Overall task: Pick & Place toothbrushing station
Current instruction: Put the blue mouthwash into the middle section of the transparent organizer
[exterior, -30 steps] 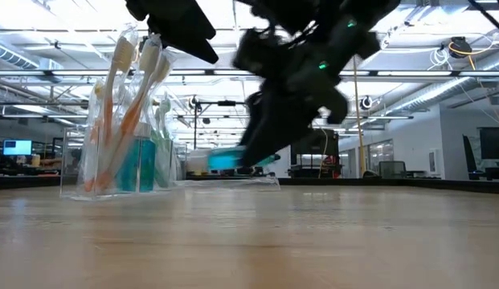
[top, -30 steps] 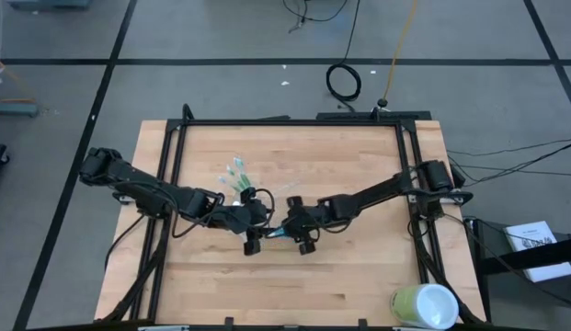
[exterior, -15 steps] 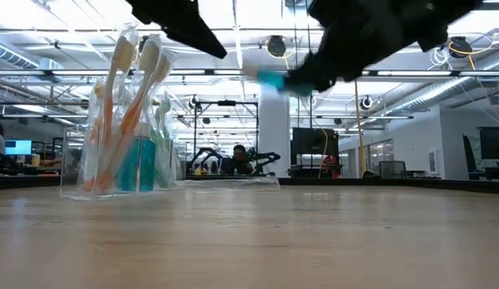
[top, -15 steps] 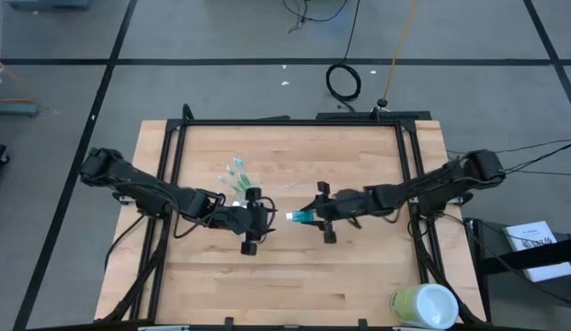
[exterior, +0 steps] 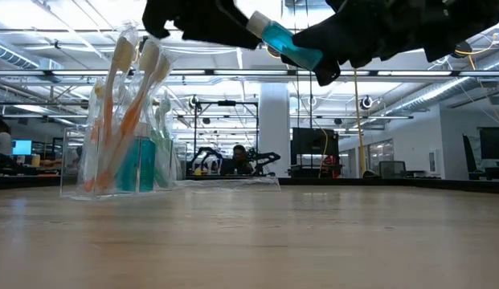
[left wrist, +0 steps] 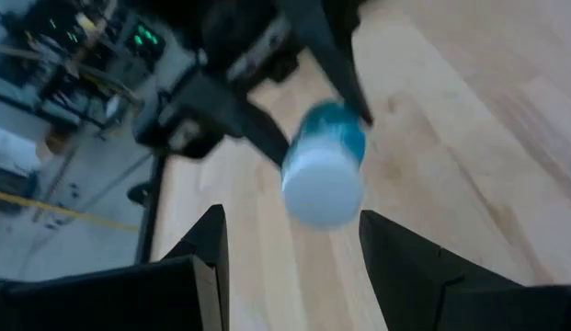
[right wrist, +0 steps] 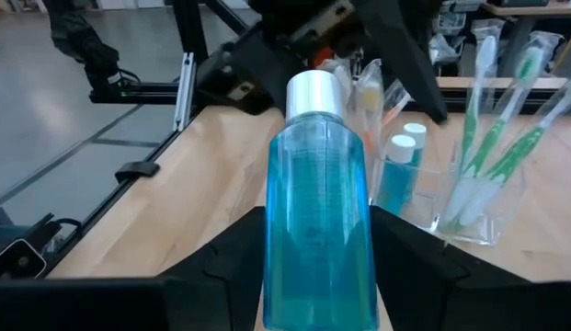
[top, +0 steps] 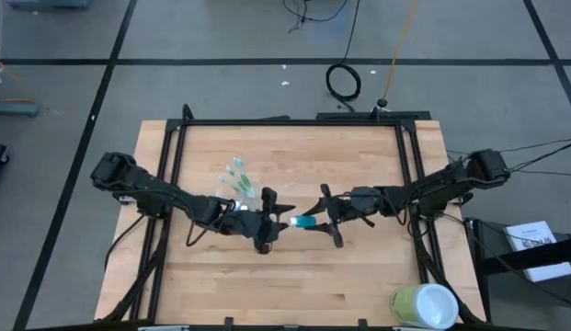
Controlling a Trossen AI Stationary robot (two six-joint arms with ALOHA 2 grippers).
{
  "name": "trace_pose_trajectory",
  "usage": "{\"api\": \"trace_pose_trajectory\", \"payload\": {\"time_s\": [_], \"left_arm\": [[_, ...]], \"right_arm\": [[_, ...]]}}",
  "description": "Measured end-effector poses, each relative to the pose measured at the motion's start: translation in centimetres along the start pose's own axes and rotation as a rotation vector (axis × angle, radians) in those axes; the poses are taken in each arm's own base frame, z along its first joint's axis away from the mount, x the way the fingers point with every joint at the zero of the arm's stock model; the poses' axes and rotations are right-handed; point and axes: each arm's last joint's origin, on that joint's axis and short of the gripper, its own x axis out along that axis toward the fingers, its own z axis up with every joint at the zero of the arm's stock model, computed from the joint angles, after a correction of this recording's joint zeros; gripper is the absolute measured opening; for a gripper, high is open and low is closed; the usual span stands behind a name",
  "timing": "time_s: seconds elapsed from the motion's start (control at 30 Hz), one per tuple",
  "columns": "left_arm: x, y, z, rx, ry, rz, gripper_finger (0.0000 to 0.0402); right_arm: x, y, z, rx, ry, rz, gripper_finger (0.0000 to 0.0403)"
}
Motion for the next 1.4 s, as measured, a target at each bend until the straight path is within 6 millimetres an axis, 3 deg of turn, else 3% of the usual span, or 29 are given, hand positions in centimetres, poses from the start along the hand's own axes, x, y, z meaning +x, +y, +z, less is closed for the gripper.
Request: {"api": "trace_pose_trajectory", "payload": {"time_s": [0.23, 0.63, 1.13, 1.4], "left_arm": [[-0.6, -0.5, 1.4, 0.088, -0.107, 0.026, 0.0168], [-0.7, -0.8, 1.5, 0.122, -0.109, 0.019, 0.0165], [-0.7, -0.9, 1.5, 0.126, -0.125, -0.013, 0.0011], [-0.7, -1.0, 1.6, 0.099, -0.142, -0.042, 0.0007]], "right_arm": [[0.0, 0.0, 0.0, 0.0, 0.001, 0.0, 0.0165], [0.0, 0.0, 0.0, -0.001, -0.001, 0.015, 0.0166], [0.0, 0.2, 0.2, 0.006, -0.012, 0.053, 0.0166], [0.0, 0.2, 0.2, 0.006, -0.009, 0.056, 0.0167]]}}
